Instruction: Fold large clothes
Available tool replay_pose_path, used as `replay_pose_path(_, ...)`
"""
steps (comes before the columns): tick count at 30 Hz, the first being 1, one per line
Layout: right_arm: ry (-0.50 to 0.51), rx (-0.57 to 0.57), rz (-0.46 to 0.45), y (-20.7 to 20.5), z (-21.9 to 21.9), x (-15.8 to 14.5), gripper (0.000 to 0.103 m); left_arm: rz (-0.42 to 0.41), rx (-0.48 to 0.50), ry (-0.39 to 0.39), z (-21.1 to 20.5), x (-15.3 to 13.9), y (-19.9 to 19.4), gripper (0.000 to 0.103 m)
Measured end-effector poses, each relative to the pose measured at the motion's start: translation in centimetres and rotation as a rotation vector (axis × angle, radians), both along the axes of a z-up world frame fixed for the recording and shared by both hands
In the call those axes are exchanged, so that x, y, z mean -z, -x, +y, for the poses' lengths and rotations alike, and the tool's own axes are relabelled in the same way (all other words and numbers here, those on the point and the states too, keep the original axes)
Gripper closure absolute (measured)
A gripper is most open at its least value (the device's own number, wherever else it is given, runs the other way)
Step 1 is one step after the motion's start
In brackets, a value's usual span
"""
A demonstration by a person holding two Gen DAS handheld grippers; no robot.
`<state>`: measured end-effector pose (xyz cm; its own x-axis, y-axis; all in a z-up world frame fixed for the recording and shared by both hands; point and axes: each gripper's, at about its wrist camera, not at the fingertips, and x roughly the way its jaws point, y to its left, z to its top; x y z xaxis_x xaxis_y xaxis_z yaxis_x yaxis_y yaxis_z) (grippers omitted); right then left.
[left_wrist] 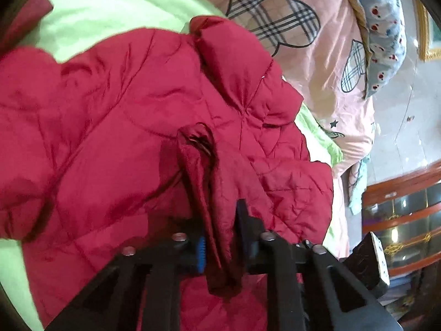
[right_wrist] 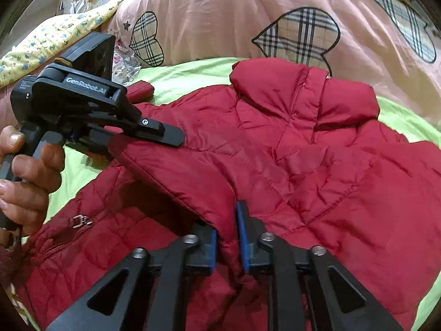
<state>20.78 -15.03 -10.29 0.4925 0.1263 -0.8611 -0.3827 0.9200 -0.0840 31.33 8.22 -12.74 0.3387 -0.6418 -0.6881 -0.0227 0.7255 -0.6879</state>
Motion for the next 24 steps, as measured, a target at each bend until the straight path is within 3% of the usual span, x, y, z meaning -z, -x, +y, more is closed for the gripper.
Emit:
replay_pose_path(4,-0.033,0.013,0.003,1.4,-1.1,-1.7,0.063,-0.057,0.006,-0.072,0.5,-0.8,0.8,0.091)
replay_pose_path(8,-0.066,0.089,-0.038,2.6,-3.8,-4.3,0.062,-0.114,-0.002,-0.157,1.4,-1.0,1.5,0.091)
replay_pose_path(13,-0.068,0.291,-0.135,1.0,-9.1,-7.1,0.059,-0.134,-0.006,-0.252,1.4,-0.3,1.9,0.091)
replay_pose_path(17,-0.013,0.373,-0.080,-1.1,-11.5,-5.4,0.059,-0.152,0.006,-0.292,0.8,-0.7,3.2,0.089)
replay_pose_path(21,0.019,0.408,0.040,-2.0,-12.6,-1.7,0.059,-0.190,-0.007,-0.348,1.1,-1.7,5.3,0.079)
replay_pose_path(24,0.042,0.401,0.022,-1.8,-12.3,-1.2,0.059,-0.245,-0.046,-0.415,1.4,-3.8,7.5,0.076)
